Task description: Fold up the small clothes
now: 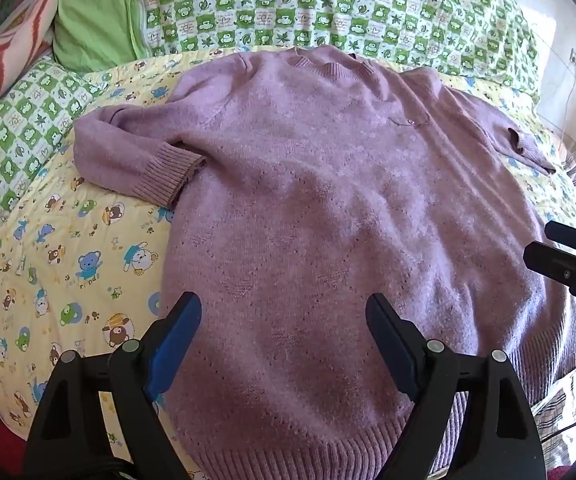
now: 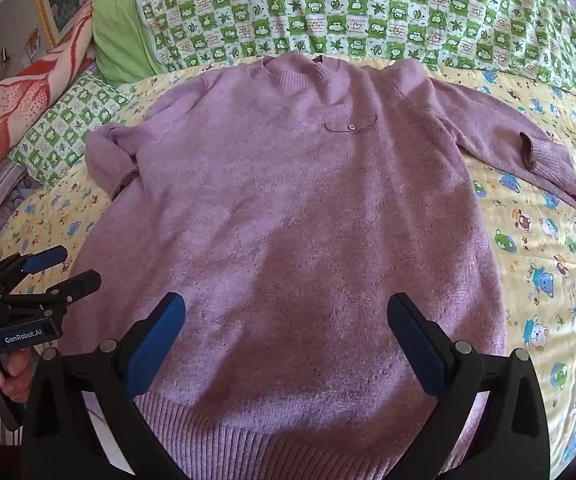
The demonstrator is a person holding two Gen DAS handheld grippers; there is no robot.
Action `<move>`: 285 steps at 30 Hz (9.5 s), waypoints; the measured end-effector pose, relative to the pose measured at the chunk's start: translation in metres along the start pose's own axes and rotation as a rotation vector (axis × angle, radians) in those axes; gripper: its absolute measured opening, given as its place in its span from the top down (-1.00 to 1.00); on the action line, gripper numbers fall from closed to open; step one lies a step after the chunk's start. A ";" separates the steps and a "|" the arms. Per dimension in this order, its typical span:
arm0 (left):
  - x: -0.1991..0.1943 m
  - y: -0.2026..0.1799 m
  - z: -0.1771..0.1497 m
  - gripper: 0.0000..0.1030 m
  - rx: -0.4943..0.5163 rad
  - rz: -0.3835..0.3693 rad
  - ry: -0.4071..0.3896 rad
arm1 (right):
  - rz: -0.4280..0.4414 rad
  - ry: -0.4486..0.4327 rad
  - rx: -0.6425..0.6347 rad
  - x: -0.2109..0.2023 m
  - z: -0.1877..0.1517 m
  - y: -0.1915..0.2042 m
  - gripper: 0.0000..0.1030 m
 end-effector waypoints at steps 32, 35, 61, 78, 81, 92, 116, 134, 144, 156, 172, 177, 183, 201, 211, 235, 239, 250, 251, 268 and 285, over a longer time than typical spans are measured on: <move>0.008 -0.003 0.004 -0.65 0.010 0.012 0.016 | 0.001 -0.017 0.024 -0.004 0.003 -0.011 -0.96; 0.009 -0.005 0.005 -0.65 0.009 0.015 0.030 | 0.002 -0.020 0.028 -0.005 0.004 -0.014 -0.96; 0.045 -0.039 0.089 -0.65 -0.027 -0.017 0.044 | -0.145 -0.123 0.155 -0.033 0.054 -0.127 -0.96; 0.100 -0.050 0.139 -0.65 -0.083 0.001 0.106 | -0.385 -0.139 0.208 -0.026 0.140 -0.303 -0.81; 0.110 -0.056 0.141 -0.65 -0.075 0.000 0.122 | -0.408 -0.061 0.210 -0.006 0.139 -0.323 -0.60; 0.129 -0.055 0.143 -0.65 -0.072 0.005 0.152 | -0.281 -0.125 0.264 -0.031 0.147 -0.318 0.74; 0.135 0.005 0.140 -0.65 -0.265 -0.029 0.220 | 0.546 0.089 0.206 0.177 0.203 0.006 0.15; 0.184 -0.052 0.206 0.86 -0.236 -0.189 0.228 | 0.308 -0.147 0.429 0.054 0.152 -0.141 -0.04; 0.163 0.019 0.205 0.87 -0.327 -0.113 0.145 | 0.135 -0.214 0.484 0.023 0.146 -0.197 -0.04; 0.176 0.022 0.179 0.87 -0.284 -0.071 0.160 | 0.077 -0.076 0.449 0.098 0.172 -0.233 -0.14; 0.207 -0.022 0.181 0.82 -0.170 -0.081 0.159 | -0.009 -0.018 0.278 0.090 0.203 -0.281 0.82; 0.188 -0.006 0.180 0.69 -0.195 -0.047 0.149 | -0.040 -0.036 0.319 0.084 0.203 -0.274 0.41; 0.155 0.046 0.158 -0.30 -0.365 0.009 0.177 | 0.020 -0.116 0.317 0.050 0.200 -0.230 0.10; 0.178 0.135 0.118 0.87 -0.658 0.088 0.312 | 0.230 0.003 0.280 0.044 0.116 -0.092 0.04; 0.053 -0.004 0.251 0.92 -0.421 -0.283 -0.011 | 0.196 -0.068 0.322 0.026 0.119 -0.112 0.04; 0.112 -0.115 0.186 0.09 -0.099 -0.340 0.130 | 0.136 -0.071 0.382 0.022 0.108 -0.161 -0.10; 0.120 -0.026 0.157 -0.07 -0.129 -0.021 0.104 | 0.131 -0.046 0.228 0.036 0.122 -0.130 -0.34; 0.190 0.046 0.146 -0.15 -0.118 0.266 0.193 | -0.099 0.170 -0.175 0.113 0.148 -0.108 0.86; 0.191 0.048 0.150 -0.01 -0.125 0.283 0.190 | -0.106 0.154 -0.183 0.108 0.161 -0.111 0.87; 0.203 0.077 0.141 0.35 -0.532 0.154 0.260 | -0.176 0.081 -0.326 0.068 0.141 -0.153 0.87; 0.199 0.082 0.127 0.26 -0.518 0.117 0.255 | 0.004 0.084 -0.114 0.035 0.140 -0.153 0.08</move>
Point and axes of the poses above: each gripper's, at about its wrist camera, not at the fingertips, and x roughly the way its jaws point, y to its left, z to its top, the point moved 5 cm from there along x, roughly the way its jaws point, and after that the axes turned 14 degrees about z, right-handed, at the moved point
